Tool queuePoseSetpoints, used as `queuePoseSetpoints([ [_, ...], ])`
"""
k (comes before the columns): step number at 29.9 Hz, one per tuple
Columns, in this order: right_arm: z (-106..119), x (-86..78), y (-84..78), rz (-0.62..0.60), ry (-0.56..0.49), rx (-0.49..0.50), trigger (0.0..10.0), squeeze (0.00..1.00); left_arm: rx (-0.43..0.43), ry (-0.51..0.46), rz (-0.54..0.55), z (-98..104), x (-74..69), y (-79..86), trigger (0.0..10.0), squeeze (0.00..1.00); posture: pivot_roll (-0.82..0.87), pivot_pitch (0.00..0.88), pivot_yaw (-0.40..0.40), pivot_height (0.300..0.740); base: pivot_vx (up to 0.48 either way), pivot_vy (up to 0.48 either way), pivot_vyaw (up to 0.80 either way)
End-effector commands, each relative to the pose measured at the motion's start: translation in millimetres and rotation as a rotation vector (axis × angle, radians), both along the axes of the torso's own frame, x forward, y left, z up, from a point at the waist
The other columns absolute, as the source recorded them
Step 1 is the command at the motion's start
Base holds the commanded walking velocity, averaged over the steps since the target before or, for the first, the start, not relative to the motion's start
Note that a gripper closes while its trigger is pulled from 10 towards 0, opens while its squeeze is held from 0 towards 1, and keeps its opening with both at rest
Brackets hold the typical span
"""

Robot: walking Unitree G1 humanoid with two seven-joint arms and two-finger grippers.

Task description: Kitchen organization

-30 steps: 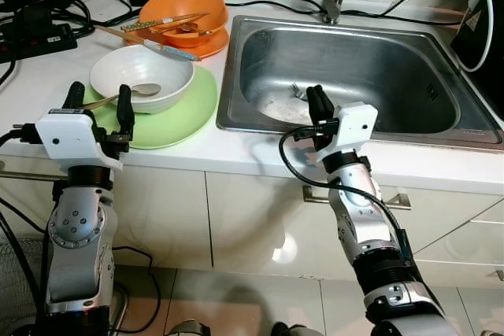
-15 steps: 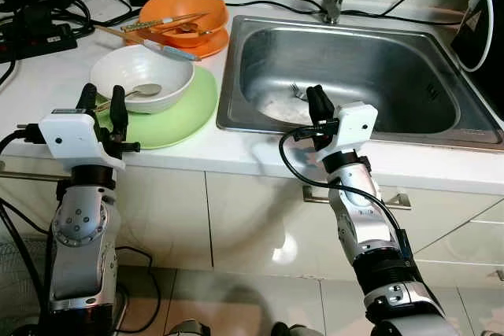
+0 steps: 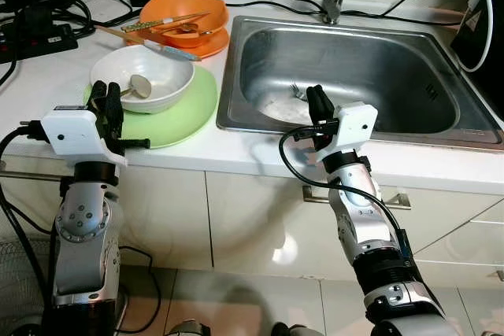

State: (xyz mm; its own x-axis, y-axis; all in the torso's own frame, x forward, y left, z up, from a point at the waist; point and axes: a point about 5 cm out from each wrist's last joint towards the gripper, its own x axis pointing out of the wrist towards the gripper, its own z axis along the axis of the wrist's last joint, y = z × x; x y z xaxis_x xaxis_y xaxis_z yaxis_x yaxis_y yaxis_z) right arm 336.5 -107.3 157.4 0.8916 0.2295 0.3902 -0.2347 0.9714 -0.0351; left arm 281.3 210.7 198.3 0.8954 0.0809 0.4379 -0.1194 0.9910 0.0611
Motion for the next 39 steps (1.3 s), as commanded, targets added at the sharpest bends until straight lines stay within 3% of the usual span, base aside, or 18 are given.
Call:
queuePoseSetpoints([
  [1, -1, 0.0, -1.9, -0.008, 0.005, 0.002, 10.0, 0.00, 0.005, -0.030, -0.019, 7, 0.5, -4.6, 0.0, 0.00, 0.10, 0.058, -0.038, 0.740, 0.000, 0.000, 0.00],
  [11, -1, 0.6, -1.6, -0.010, 0.007, 0.004, 10.0, 0.00, 0.033, -0.109, -0.022, 27, 1.0, -9.9, 0.0, 0.00, 0.10, 0.061, -0.036, 0.740, 0.000, 0.000, 0.00],
  [14, -1, 0.8, -2.4, -0.014, 0.007, 0.005, 10.0, 0.00, 0.067, -0.145, -0.019, 35, 0.2, -11.9, 0.0, 0.00, 0.10, 0.063, -0.038, 0.740, 0.000, 0.000, 0.00],
  [16, -1, 1.0, -2.9, -0.016, 0.006, 0.005, 10.0, 0.00, 0.136, -0.187, -0.026, 45, -1.4, -17.6, 0.0, 0.00, 0.10, 0.063, -0.039, 0.740, 0.000, 0.000, 0.00],
  [18, 0, 1.4, -3.2, -0.018, 0.005, 0.005, 10.0, 0.00, 0.165, -0.223, -0.041, 54, -2.7, -23.4, 10.0, 0.00, 0.11, 0.063, -0.039, 0.740, 0.000, 0.000, 0.00],
  [24, 1, 2.7, -2.9, -0.022, 0.003, 0.000, 10.0, 0.00, 0.193, -0.301, -0.137, 76, -1.9, -47.9, 10.0, 0.00, 0.11, 0.062, -0.037, 0.740, 0.000, 0.000, 0.00],
  [29, 4, 4.4, -3.6, -0.026, -0.010, -0.008, 10.0, 0.00, 0.200, -0.259, -0.378, 74, 6.6, -91.1, 10.0, 0.00, 0.10, 0.056, -0.030, 0.740, 0.000, 0.000, 0.00],
  [30, 4, 4.4, -3.6, -0.026, -0.010, -0.008, 10.0, 0.00, 0.200, -0.259, -0.378, 74, 6.6, -91.1, 10.0, 0.00, 0.10, 0.056, -0.030, 0.740, 0.000, 0.000, 0.00],
  [31, 6, 5.2, -5.1, -0.031, -0.013, -0.011, 10.0, 0.00, 0.184, -0.244, -0.441, 71, 9.0, -101.3, 10.0, 0.00, 0.09, 0.053, -0.028, 0.740, 0.000, 0.000, 0.00],
  [32, 6, 5.7, -6.0, -0.035, -0.014, -0.019, 10.0, 0.79, 0.177, -0.237, -0.477, 70, 10.6, -107.4, 10.0, 0.00, 0.09, 0.052, -0.026, 0.740, 0.000, 0.000, 0.00],
  [33, 6, 5.7, -6.0, -0.035, -0.014, -0.019, 10.0, 0.79, 0.177, -0.237, -0.477, 70, 10.6, -107.4, 10.0, 0.00, 0.09, 0.052, -0.026, 0.740, 0.000, 0.000, 0.00],
  [34, 6, 6.1, -6.7, -0.037, -0.014, -0.022, 10.0, 1.00, 0.174, -0.230, -0.504, 70, 11.9, -112.5, 10.0, 0.00, 0.09, 0.052, -0.026, 0.740, 0.000, 0.000, 0.00],
  [39, 9, 7.4, -8.3, -0.033, -0.033, -0.078, 10.0, 1.00, 0.134, -0.166, -0.639, 61, 18.9, -133.5, 10.0, 0.00, 0.07, 0.046, -0.017, 0.740, 0.000, 0.000, 0.00],
])
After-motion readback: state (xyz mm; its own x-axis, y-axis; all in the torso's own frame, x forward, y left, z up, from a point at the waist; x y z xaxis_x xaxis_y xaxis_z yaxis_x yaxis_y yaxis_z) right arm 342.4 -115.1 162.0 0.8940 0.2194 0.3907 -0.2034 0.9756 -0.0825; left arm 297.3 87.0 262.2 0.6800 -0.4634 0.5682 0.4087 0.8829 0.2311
